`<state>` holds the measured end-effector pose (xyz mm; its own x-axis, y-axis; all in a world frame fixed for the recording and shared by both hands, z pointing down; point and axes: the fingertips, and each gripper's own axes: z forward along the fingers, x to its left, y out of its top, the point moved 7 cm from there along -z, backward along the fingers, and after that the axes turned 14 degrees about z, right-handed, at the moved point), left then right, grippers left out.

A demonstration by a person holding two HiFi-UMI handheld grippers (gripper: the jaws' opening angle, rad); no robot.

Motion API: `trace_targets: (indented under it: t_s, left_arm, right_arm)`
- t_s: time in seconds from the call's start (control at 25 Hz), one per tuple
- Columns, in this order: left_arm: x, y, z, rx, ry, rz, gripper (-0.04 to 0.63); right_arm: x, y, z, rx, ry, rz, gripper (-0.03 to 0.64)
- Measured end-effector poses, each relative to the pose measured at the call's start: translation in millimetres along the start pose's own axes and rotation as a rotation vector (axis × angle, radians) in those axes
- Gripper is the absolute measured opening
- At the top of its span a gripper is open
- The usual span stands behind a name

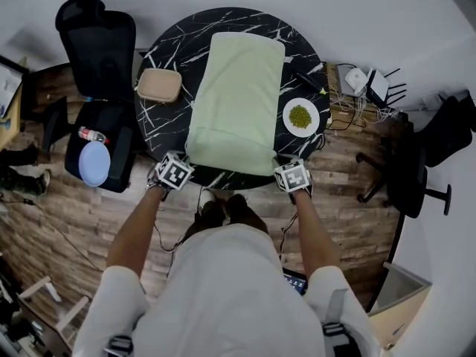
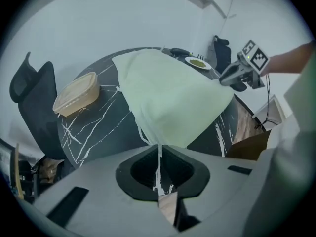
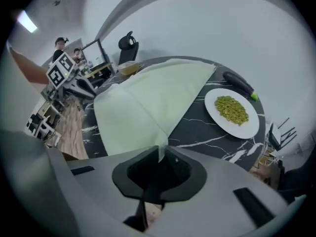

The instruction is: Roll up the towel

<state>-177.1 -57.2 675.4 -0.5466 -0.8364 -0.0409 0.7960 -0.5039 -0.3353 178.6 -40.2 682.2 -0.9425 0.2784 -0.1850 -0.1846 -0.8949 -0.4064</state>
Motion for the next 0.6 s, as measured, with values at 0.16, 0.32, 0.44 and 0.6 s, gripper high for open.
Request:
trace_targets:
  t_s: [0.16,0.32,0.44,0.6]
  left_arm:
    - [-6,-4,3,0.052,0.005,0.038,0.008]
    - [-8,-20,-1,0.102,-0.001,0.036,0.008]
    - [-9,-22,-7,0.076,0.005,0.042,0.009]
    - [-14,-5,-18,-0.016,0.014,0.2,0.019]
  right_arm:
    - [6,26,-7,-0.116,-0.013,-0.081,-0.005]
    - [-2,43,-9,-0.18,-0.055,-0.084,-0.005]
    - [-4,39,-18,-0.173,-0.074,-0.117,0.016]
    - [33,9,-38,-0.141,-0.025,-0.45,0.103]
